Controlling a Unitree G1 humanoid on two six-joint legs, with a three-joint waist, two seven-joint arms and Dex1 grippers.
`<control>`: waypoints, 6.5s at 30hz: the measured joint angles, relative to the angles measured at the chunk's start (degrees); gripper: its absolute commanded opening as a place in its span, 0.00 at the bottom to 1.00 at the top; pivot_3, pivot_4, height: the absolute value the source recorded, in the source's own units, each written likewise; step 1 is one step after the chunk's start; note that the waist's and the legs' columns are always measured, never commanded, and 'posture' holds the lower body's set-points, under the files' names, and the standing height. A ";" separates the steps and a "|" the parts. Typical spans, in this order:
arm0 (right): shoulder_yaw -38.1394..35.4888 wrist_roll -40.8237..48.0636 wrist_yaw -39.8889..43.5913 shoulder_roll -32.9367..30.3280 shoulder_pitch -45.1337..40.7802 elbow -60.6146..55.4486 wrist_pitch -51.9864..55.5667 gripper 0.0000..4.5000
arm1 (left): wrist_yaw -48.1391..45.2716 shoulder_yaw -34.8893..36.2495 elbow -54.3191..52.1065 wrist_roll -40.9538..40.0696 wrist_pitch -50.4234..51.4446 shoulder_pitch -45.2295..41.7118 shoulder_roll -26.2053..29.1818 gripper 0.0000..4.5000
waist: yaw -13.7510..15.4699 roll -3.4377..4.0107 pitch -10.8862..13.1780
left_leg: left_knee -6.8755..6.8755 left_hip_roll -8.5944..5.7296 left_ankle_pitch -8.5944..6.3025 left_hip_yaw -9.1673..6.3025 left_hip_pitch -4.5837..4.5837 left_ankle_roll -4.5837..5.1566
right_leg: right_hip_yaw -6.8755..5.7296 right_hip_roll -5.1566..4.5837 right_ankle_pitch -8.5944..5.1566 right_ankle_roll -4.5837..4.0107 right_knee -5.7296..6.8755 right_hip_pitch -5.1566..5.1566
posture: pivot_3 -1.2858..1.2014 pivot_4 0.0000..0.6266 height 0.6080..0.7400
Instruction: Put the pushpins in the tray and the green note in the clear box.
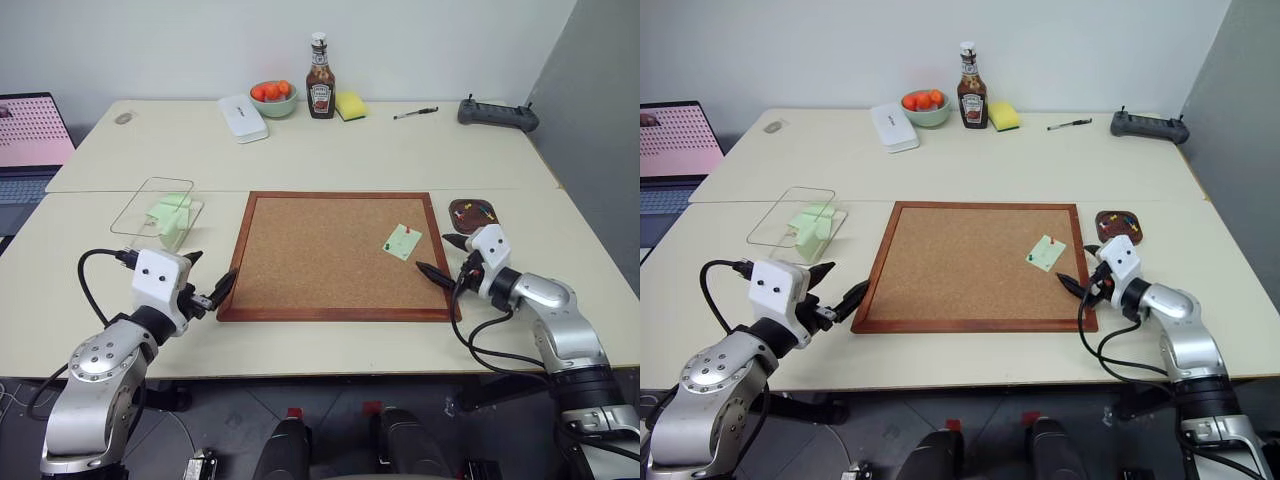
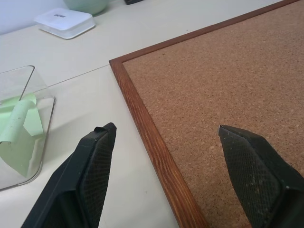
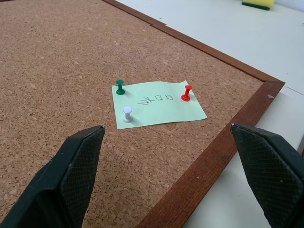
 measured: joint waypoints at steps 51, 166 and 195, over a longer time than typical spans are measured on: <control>0.03 -0.23 -2.97 1.09 5.29 -11.61 4.76 1.00 | -13.63 -24.11 29.61 5.14 -8.38 -31.48 -9.04 0.01 | -0.05 -0.01 0.00 | 0.04 0.07 0.00 0.40 -0.02 0.00 | 0.12 0.05 0.23 0.40 0.02 -0.03 | 0.52 0.24 1.00; 3.78 -23.82 -26.29 0.07 -30.64 43.54 -5.78 0.83 | -16.56 -26.24 45.45 14.26 -20.55 -33.44 -14.62 0.00 | -0.08 0.12 -0.09 | 0.05 0.03 0.01 0.59 0.04 0.04 | 0.29 0.00 0.31 0.48 0.05 0.00 | 0.52 0.24 1.00; 4.88 -4.84 -7.22 5.84 -4.17 -7.84 18.25 0.83 | -16.03 -26.30 46.27 14.35 -21.55 -33.37 -14.65 0.00 | -0.03 0.21 -0.14 | 0.15 0.09 0.01 0.65 0.07 0.05 | 0.18 0.00 0.35 0.58 -0.01 0.12 | 0.52 0.24 1.00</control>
